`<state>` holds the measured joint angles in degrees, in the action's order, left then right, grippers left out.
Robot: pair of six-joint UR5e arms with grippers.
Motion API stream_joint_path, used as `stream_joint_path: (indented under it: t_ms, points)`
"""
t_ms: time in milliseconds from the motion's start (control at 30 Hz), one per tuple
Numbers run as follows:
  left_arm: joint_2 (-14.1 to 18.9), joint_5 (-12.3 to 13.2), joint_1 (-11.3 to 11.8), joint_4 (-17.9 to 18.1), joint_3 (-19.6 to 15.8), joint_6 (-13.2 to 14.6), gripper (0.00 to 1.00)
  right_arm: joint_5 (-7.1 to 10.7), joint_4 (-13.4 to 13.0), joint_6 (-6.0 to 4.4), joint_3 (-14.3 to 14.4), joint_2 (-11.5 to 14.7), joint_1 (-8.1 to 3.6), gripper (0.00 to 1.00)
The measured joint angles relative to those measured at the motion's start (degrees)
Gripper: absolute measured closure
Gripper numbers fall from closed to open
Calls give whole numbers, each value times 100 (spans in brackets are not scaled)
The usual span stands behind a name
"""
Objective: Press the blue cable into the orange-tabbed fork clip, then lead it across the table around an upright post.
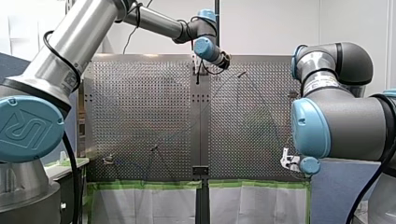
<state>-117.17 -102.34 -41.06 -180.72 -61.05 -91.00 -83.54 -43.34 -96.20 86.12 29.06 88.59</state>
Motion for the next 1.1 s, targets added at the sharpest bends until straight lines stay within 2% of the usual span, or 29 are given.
stream_joint_path:
  t_ms: [433, 567, 1100]
  points:
    - [644, -43, -13, 646, -645, -643, 0, 9, 0, 3, 0, 0, 5, 100]
    - [845, -128, -37, 846, -845, -809, 0, 32, 0, 3, 0, 0, 5, 100]
    - [1631, -227, -62, 1630, -1632, -768, 0, 39, 0, 3, -2, 0, 36, 100]
